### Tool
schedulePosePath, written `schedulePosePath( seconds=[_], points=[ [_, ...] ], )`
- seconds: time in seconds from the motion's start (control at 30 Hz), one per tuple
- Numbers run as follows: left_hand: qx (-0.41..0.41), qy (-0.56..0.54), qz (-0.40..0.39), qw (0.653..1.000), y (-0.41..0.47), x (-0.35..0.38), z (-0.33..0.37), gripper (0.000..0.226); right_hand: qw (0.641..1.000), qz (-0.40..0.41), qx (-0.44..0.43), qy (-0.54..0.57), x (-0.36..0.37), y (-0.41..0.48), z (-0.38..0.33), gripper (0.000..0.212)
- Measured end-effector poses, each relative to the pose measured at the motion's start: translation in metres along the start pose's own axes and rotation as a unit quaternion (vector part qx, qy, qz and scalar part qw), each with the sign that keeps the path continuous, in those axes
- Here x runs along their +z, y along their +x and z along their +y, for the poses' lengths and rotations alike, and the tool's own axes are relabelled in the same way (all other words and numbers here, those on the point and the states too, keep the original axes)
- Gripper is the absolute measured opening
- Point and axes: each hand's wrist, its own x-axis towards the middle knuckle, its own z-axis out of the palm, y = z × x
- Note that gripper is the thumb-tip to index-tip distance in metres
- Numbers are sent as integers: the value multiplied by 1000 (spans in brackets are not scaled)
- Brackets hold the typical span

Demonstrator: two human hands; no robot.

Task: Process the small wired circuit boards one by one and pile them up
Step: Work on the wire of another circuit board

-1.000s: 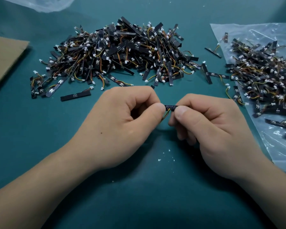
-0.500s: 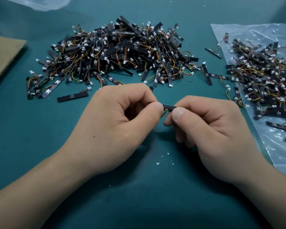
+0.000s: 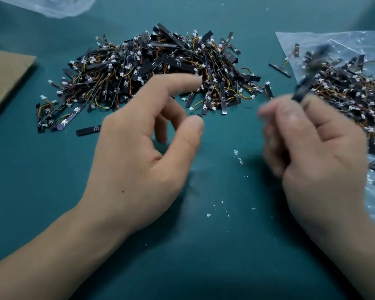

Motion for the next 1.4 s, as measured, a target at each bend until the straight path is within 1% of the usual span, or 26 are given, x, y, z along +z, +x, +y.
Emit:
schedulePosePath(
  seconds=[0.03, 0.07, 0.1, 0.2, 0.23, 0.3, 0.33, 0.4, 0.47, 0.53, 0.67, 0.77, 0.87, 0.93, 0.97, 1.03, 1.1, 1.13, 1.2, 1.3, 1.4],
  points=[
    [5, 40, 14, 999, 0, 0, -2, 26, 999, 43, 11, 23, 0, 3, 1, 20],
    [6, 78, 16, 997, 0, 0, -5, 22, 998, 62, 23, 19, 1, 5, 3, 16],
    [2, 116, 8, 993, 0, 1, -7, 20, 998, 58, 29, -5, 1, 5, 5, 18],
    [-15, 231, -37, 972, -2, 5, -12, 23, 996, -24, 9, -82, 3, -2, 6, 16],
    [-16, 246, -44, 968, -2, 6, -13, 27, 992, -54, -2, -113, 4, -5, 6, 14],
    [-25, 220, -46, 974, -2, 4, -13, 42, 982, -93, -19, -163, 6, -8, 4, 11],
    [-31, 197, -44, 979, -3, 4, -13, 51, 980, -99, -20, -171, 7, -9, 4, 11],
    [-41, 172, -40, 983, -3, 3, -13, 57, 982, -82, -18, -169, 7, -9, 3, 11],
    [-43, 165, -45, 984, -3, 4, -12, 48, 985, -39, -11, -168, 6, -7, 3, 13],
    [-36, 171, -52, 983, -4, 5, -11, 34, 985, -19, 1, -172, 5, -6, 3, 15],
    [-20, 191, -82, 978, -5, 8, -8, 28, 977, -51, 21, -206, 6, -7, 3, 14],
    [-20, 196, -82, 977, -6, 8, -8, 18, 972, -69, 21, -222, 6, -8, 2, 12],
    [-19, 196, -82, 977, -6, 7, -9, 13, 970, -70, 18, -234, 6, -7, 2, 11],
    [-8, 187, -84, 979, -5, 7, -8, 6, 963, -61, 12, -261, 5, -6, 2, 13],
    [-6, 178, -85, 980, -4, 7, -9, 8, 960, -58, 10, -274, 5, -6, 2, 16],
    [-5, 155, -96, 983, -4, 7, -9, 19, 950, -68, 13, -303, 5, -6, 2, 27],
    [1, 132, -112, 985, -5, 7, -8, 22, 931, -98, 16, -352, 7, -6, 3, 36],
    [-1, 124, -117, 985, -5, 7, -8, 22, 917, -114, 16, -381, 8, -6, 4, 36],
    [-13, 111, -116, 987, -4, 6, -8, 21, 900, -128, 16, -416, 10, -6, 6, 29],
    [-24, 104, -119, 987, -3, 6, -9, 21, 904, -125, 22, -408, 11, -5, 7, 14],
    [-15, 110, -117, 987, -3, 6, -8, 20, 911, -124, 15, -394, 11, -6, 6, 7]
  ],
)
